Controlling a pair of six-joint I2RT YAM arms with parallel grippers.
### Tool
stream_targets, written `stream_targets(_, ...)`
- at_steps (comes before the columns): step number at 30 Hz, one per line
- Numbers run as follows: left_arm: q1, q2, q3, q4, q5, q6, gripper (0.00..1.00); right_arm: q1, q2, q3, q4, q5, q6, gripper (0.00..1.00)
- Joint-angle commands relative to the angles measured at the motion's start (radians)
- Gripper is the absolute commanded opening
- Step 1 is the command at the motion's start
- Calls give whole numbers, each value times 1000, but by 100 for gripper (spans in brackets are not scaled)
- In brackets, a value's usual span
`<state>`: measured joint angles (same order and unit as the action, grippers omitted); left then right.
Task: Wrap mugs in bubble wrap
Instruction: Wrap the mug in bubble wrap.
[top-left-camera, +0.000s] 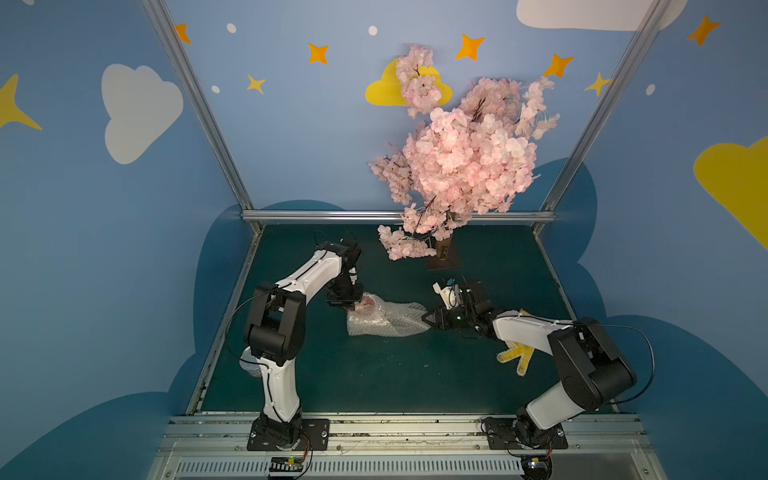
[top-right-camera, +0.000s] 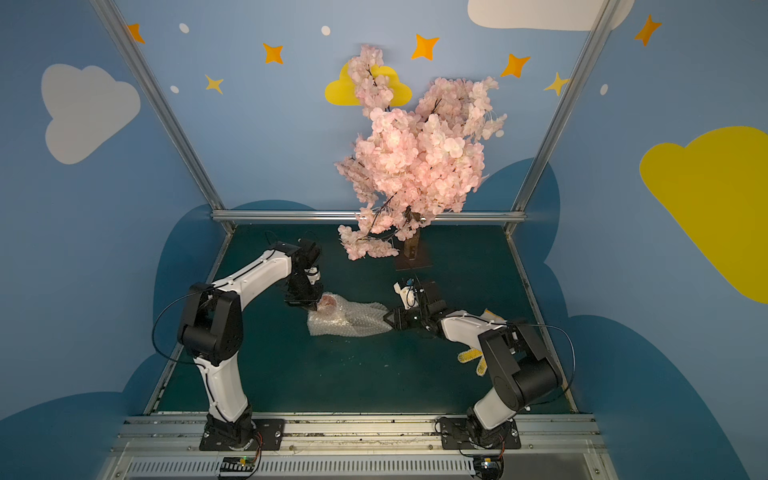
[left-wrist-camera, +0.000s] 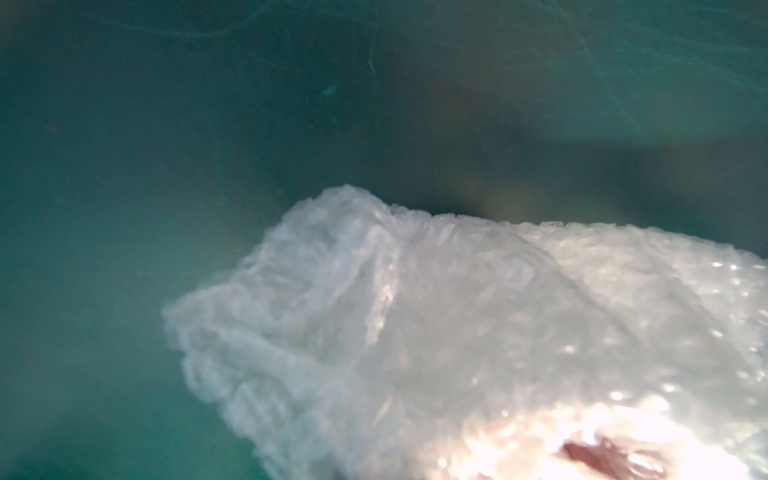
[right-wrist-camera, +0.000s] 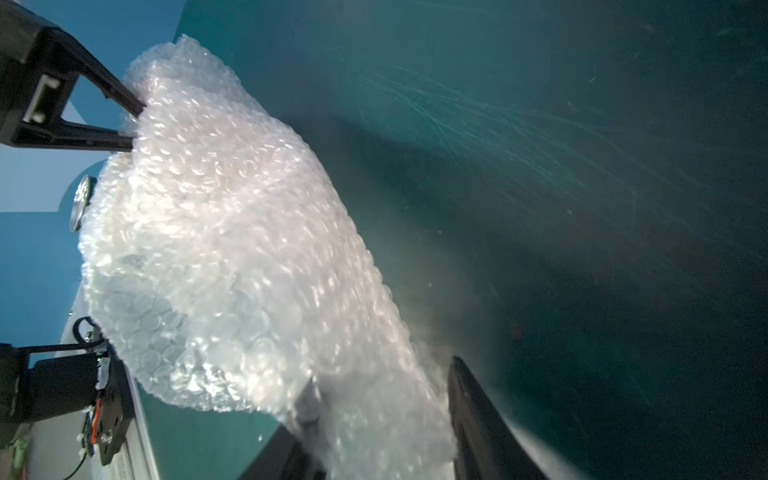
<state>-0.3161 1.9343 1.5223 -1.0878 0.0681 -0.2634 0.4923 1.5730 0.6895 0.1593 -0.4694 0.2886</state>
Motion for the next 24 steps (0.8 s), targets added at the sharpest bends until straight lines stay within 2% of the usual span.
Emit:
stream_targets(1,4,9,11,-39,6,18,3,-2,-29,-11,48,-25,-8,34)
stream_targets(5,2,8,13,-39,8,16,3,-3,-21,4,34,-39,-13,16)
stream_targets(11,-2,0,3,-28,10,16,3,7,-83,15,-46,-55,3,0)
stream_targets(19,-13,-1,29,-53,1,2,3,75,-154,141,-330,-201,35,0)
stream_targets(24,-49,-3,52,-81,-32,-20,3,120,-148,209,-380,-278,99,0)
